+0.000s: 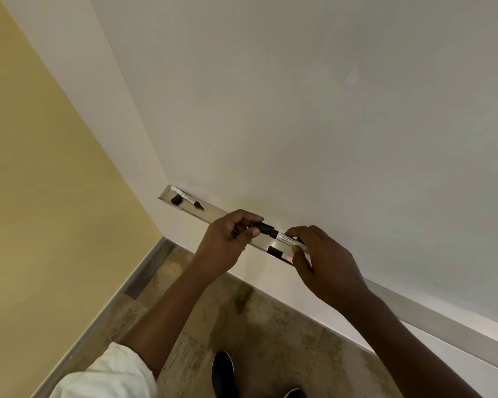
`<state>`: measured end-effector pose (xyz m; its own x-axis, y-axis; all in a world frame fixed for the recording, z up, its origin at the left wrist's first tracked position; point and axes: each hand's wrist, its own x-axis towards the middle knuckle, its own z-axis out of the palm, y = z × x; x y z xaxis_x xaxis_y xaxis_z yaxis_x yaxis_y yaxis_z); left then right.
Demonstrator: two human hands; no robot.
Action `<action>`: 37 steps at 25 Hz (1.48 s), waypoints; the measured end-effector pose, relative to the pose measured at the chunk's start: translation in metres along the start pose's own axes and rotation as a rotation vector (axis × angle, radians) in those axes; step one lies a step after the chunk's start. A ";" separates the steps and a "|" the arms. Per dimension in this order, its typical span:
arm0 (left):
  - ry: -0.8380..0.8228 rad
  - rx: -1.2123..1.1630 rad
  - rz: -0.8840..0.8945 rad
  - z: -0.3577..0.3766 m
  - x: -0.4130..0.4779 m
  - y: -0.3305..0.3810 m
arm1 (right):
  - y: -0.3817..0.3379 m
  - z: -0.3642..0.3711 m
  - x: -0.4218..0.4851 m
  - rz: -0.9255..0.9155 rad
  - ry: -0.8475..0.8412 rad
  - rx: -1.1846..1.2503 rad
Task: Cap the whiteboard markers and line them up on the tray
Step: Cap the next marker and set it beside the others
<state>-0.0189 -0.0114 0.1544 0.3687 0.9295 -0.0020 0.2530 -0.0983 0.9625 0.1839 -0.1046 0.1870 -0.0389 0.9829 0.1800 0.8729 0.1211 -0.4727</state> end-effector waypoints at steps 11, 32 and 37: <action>-0.051 -1.108 -0.388 0.085 -0.038 0.045 | -0.008 -0.026 -0.029 0.064 0.069 0.197; -0.176 -1.446 -0.568 0.153 -0.054 0.031 | 0.017 0.005 -0.063 0.123 0.089 0.108; -0.124 -1.301 -0.598 0.164 -0.042 0.012 | 0.045 0.015 -0.071 0.129 0.007 0.109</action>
<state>0.1151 -0.1099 0.1211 0.5921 0.6719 -0.4450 -0.5627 0.7399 0.3685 0.2188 -0.1666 0.1404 0.0737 0.9903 0.1177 0.8124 0.0088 -0.5830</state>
